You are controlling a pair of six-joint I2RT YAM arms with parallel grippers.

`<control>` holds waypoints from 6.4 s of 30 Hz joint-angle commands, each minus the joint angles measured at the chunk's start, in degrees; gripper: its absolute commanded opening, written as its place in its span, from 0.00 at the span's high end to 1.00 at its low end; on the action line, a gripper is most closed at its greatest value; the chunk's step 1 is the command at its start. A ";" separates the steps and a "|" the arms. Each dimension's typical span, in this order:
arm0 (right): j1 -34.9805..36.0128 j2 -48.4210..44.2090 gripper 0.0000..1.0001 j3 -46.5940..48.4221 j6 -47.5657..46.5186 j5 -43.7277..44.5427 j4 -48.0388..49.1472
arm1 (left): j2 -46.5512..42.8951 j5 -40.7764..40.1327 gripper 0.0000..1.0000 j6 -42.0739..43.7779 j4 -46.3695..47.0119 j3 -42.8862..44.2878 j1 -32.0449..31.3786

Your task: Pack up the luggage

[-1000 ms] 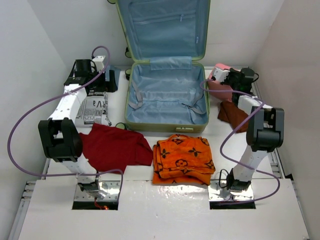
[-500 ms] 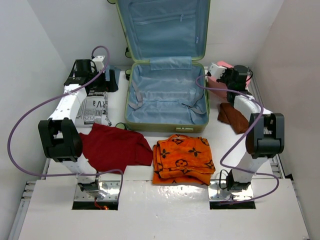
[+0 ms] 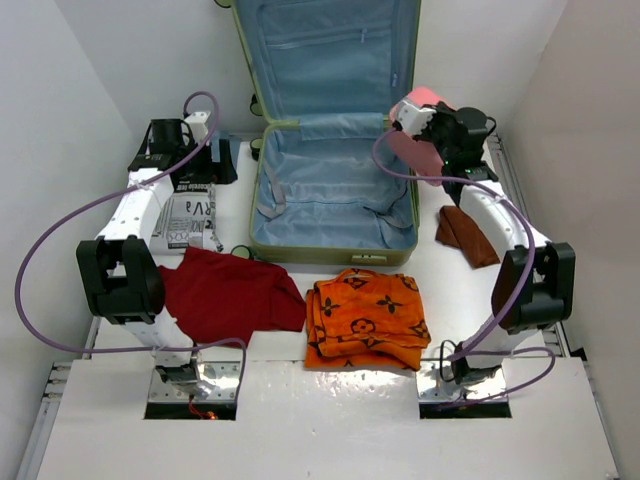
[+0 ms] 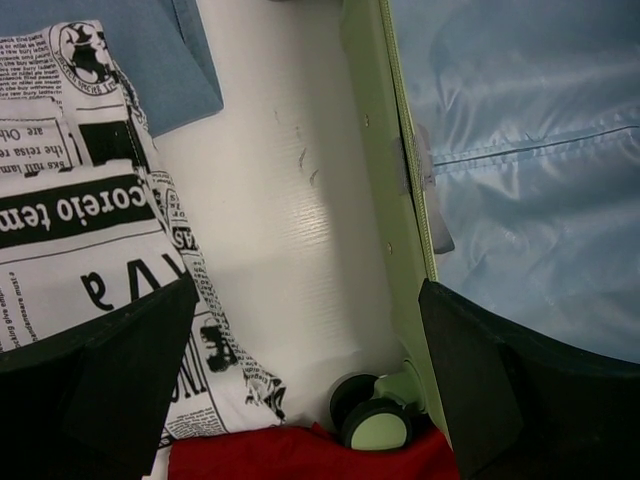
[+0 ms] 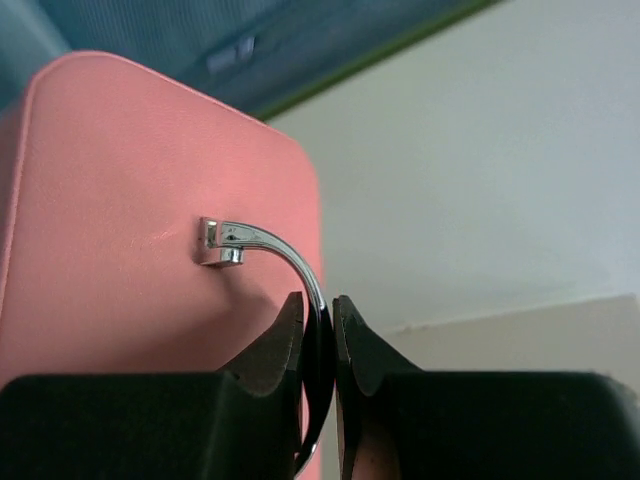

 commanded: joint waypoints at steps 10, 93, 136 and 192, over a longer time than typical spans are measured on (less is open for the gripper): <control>2.57 10.28 1.00 13.35 1.76 -13.17 14.84 | -1.52 0.62 0.00 -0.51 1.36 -0.80 -0.52; -3.49 35.15 0.96 32.89 -10.37 -56.69 -4.84 | 5.07 0.62 0.00 0.02 0.83 0.70 -1.58; 2.13 36.65 1.00 28.99 8.63 -45.00 14.95 | 5.59 0.62 0.00 0.02 0.83 0.70 -2.10; 0.72 5.72 0.49 13.37 44.45 -40.95 -12.55 | -6.12 -14.22 0.00 -4.73 3.13 -11.27 9.15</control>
